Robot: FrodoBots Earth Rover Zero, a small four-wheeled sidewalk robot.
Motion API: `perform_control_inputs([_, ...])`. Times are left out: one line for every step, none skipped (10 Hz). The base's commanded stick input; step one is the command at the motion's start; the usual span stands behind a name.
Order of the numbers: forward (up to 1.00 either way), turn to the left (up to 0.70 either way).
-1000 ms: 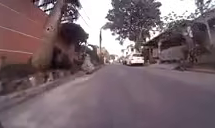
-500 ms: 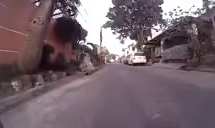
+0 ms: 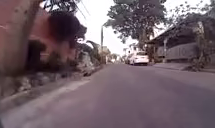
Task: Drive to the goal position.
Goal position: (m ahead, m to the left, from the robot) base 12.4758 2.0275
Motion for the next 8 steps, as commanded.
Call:
perform_control_inputs([1.0,-0.4])
perform_control_inputs([1.0,-0.4])
perform_control_inputs([1.0,-0.4])
perform_control_inputs([1.0,-0.03])
perform_control_inputs([1.0,0.0])
perform_control_inputs([1.0,0.0])
perform_control_inputs([1.0,0.0])
perform_control_inputs([1.0,0.0])
